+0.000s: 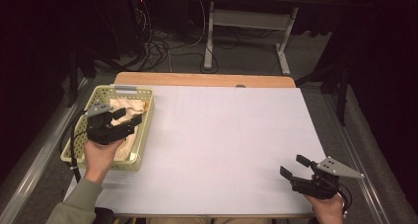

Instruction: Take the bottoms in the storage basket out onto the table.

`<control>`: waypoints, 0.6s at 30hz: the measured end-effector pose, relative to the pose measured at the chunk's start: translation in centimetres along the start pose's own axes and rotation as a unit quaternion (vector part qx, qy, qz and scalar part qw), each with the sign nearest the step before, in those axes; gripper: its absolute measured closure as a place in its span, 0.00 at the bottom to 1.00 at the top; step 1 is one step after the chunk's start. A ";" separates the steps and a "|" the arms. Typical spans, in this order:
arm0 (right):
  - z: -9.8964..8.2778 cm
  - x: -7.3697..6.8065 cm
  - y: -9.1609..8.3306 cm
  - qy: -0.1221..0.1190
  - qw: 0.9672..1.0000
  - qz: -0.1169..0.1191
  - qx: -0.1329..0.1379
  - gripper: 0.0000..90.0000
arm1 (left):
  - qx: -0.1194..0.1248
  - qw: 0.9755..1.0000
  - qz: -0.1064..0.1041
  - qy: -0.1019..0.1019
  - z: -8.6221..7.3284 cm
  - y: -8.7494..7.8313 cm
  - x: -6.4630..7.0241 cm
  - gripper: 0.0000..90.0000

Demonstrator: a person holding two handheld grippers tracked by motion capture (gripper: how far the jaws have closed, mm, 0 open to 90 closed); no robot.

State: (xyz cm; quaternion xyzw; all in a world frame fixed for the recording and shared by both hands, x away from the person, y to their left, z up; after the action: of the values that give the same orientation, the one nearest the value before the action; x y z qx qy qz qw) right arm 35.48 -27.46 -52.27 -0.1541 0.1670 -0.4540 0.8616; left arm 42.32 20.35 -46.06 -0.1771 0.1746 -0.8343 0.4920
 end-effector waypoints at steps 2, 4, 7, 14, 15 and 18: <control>0.0 0.0 0.0 0.000 1.000 0.000 0.000 0.23 | 0.000 1.000 0.000 -0.002 0.1 0.1 0.0 0.36; 0.0 0.0 0.0 -0.001 1.000 0.001 0.000 0.22 | -0.002 1.000 0.000 -0.001 0.2 0.2 -0.1 0.36; 0.0 0.0 0.0 0.000 1.000 0.000 0.000 0.22 | -0.002 1.000 0.000 -0.002 0.3 0.3 -0.2 0.36; 0.0 0.0 0.0 0.000 1.000 0.001 -0.002 0.22 | -0.009 1.000 0.006 0.000 0.4 0.7 -0.6 0.36; 0.0 0.0 0.0 0.000 1.000 0.001 -0.002 0.22 | -0.009 1.000 0.010 0.004 0.4 0.8 -0.6 0.36; 0.0 0.1 0.1 -0.001 1.000 0.000 -0.002 0.22 | -0.012 1.000 0.013 0.011 0.5 0.9 -0.7 0.36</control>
State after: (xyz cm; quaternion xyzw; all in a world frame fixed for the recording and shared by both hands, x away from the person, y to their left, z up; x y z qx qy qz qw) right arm 35.54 -27.49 -52.33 -0.1560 0.1672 -0.4532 0.8616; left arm 43.52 20.48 -46.16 -0.1717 0.1917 -0.8277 0.4987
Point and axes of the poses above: each handheld gripper's, and its own axes: y roughly forward along the jaws, z roughly out of its top, x roughly to its right, the point moved 10 cm from there along y, roughly forward along the jaws, and after that the axes turned 3 degrees about y, right-handed, at the moved point
